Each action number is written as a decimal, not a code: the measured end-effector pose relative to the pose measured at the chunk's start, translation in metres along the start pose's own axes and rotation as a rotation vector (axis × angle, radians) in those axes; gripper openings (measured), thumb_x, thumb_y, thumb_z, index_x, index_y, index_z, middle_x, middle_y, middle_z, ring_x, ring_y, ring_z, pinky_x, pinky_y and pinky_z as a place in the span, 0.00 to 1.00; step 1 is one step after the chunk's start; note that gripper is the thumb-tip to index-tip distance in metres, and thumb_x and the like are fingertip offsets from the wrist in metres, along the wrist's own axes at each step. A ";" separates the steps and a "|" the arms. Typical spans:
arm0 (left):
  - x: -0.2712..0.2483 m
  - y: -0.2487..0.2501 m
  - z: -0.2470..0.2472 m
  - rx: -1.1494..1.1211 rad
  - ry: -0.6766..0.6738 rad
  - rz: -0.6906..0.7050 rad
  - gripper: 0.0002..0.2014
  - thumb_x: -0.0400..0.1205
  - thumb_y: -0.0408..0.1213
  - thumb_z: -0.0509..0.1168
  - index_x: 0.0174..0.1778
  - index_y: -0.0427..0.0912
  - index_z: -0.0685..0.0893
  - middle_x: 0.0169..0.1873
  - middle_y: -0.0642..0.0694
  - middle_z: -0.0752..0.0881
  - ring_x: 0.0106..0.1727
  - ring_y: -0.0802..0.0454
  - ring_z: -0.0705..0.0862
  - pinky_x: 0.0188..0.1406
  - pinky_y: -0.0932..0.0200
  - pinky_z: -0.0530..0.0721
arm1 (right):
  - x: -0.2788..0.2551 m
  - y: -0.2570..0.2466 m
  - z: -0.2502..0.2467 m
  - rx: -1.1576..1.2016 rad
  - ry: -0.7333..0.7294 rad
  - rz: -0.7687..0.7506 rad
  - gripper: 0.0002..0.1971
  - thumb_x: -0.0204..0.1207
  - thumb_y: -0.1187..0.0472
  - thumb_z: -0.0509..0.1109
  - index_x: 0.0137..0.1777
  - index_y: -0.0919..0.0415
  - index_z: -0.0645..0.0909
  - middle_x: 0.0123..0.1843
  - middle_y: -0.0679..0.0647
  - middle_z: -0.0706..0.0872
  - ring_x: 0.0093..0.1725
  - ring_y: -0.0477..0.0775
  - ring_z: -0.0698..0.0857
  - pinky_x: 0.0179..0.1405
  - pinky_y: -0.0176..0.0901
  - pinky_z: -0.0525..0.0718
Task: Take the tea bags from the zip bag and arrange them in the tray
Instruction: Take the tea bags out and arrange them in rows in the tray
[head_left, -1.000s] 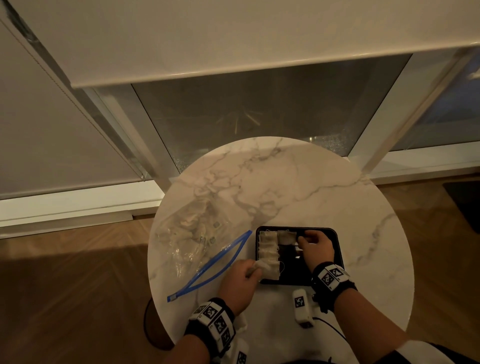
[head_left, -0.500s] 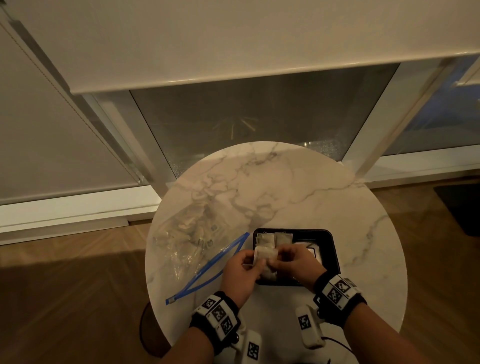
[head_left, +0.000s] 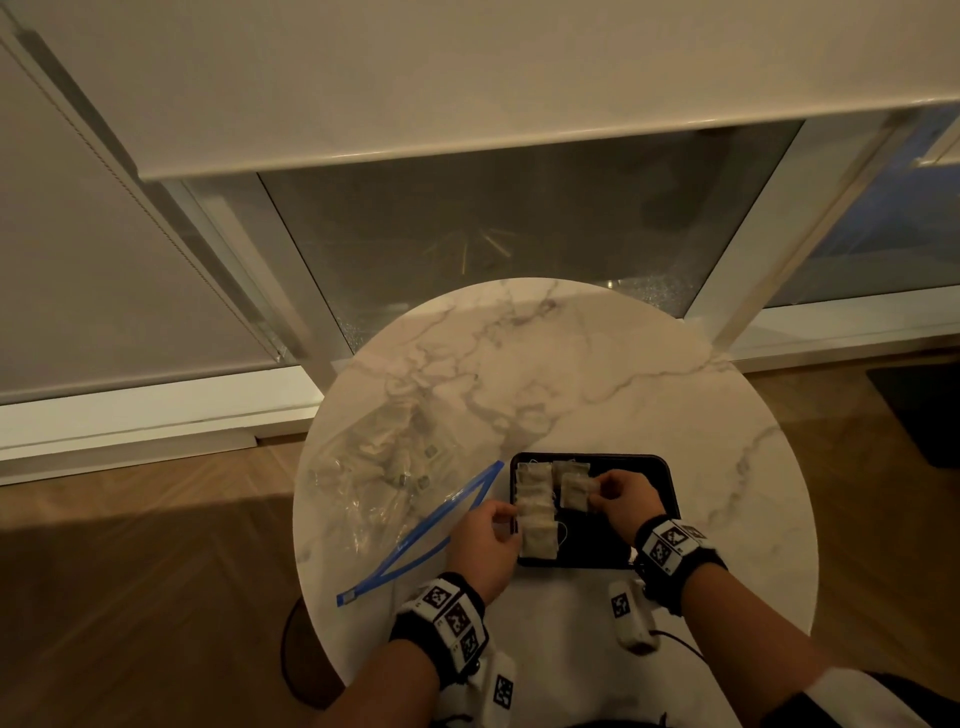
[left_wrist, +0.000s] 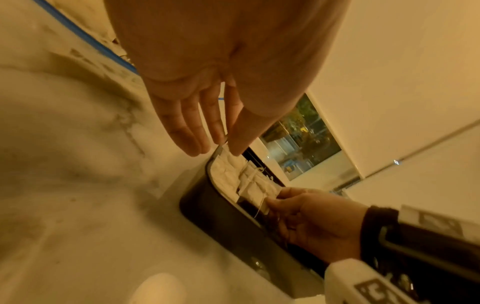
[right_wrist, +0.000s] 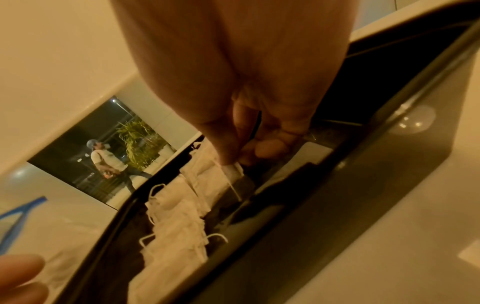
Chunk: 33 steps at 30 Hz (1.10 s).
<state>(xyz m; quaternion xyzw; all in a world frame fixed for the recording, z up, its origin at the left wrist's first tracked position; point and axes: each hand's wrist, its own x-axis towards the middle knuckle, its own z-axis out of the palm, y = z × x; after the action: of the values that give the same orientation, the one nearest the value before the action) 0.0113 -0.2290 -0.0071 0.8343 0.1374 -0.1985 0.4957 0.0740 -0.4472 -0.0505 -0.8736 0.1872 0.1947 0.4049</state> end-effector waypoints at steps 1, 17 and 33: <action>0.000 0.000 0.001 0.027 -0.005 0.001 0.17 0.81 0.31 0.70 0.64 0.48 0.83 0.55 0.53 0.86 0.53 0.59 0.85 0.55 0.63 0.85 | 0.003 -0.001 0.001 -0.012 0.007 0.017 0.09 0.74 0.67 0.76 0.41 0.51 0.83 0.42 0.51 0.89 0.47 0.53 0.87 0.52 0.45 0.85; 0.003 -0.002 0.003 0.022 -0.044 -0.010 0.20 0.79 0.29 0.72 0.67 0.45 0.81 0.52 0.59 0.82 0.50 0.64 0.83 0.50 0.73 0.81 | 0.017 -0.010 0.009 -0.060 0.045 0.067 0.09 0.74 0.59 0.78 0.52 0.57 0.86 0.46 0.55 0.87 0.51 0.58 0.86 0.56 0.46 0.84; -0.007 -0.001 -0.010 0.079 -0.063 0.047 0.10 0.79 0.38 0.73 0.54 0.49 0.83 0.48 0.54 0.85 0.48 0.60 0.84 0.42 0.71 0.80 | -0.003 -0.014 0.001 0.127 0.194 0.013 0.10 0.70 0.63 0.79 0.49 0.54 0.84 0.44 0.50 0.87 0.46 0.52 0.86 0.54 0.48 0.86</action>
<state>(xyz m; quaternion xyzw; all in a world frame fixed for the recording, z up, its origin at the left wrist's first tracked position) 0.0068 -0.2203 -0.0009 0.8495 0.0941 -0.2183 0.4710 0.0781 -0.4379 -0.0410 -0.8597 0.2431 0.0995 0.4381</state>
